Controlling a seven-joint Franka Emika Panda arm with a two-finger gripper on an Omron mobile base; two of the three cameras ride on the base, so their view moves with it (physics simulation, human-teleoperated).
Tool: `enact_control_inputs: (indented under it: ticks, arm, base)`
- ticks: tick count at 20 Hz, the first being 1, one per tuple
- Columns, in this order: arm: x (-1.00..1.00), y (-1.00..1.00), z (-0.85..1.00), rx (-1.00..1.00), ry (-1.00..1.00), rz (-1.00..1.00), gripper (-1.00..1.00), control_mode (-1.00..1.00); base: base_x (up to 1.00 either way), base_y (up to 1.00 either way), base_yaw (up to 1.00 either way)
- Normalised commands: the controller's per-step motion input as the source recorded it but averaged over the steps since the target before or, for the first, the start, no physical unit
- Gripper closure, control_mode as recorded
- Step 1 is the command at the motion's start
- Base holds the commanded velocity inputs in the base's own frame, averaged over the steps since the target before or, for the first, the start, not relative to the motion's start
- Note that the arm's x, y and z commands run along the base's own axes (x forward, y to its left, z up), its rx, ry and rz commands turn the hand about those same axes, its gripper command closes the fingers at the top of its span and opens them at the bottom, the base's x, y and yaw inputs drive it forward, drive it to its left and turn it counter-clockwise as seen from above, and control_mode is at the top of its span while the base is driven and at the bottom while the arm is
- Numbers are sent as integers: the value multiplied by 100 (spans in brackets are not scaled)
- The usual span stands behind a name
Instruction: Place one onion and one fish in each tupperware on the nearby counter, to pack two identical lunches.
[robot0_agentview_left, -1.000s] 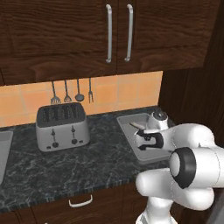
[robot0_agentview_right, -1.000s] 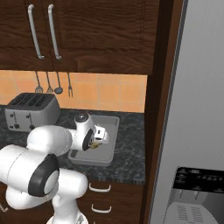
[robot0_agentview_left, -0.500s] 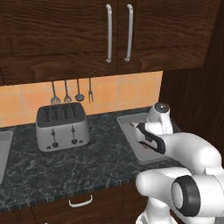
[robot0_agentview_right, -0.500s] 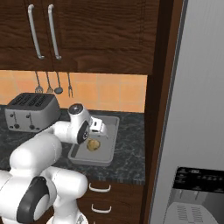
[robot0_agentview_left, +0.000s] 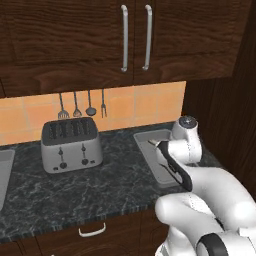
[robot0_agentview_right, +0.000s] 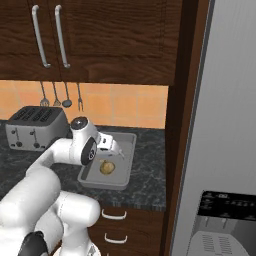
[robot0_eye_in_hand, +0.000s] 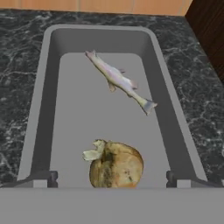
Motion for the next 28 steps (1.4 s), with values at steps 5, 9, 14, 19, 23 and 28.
enact_control_inputs:
  ticks: [5,9,14,19,23,28]
  arm:
    - [-100,-12,55,0,-18,0,-100,-100]
    - [-100,4,21,0,-16,3,-100,-100]
    - [0,0,0,0,0,0,-100,100]
    - [0,0,0,0,0,0,-100,100]
    - [0,0,0,0,0,0,-100,100]
    - [0,0,0,0,0,0,-100,100]
  base:
    - [0,0,0]
    - [0,0,0]
    - [-100,-3,4]
    - [-100,-64,-15]
    - [-63,-100,-32]
    - [-4,-100,-33]
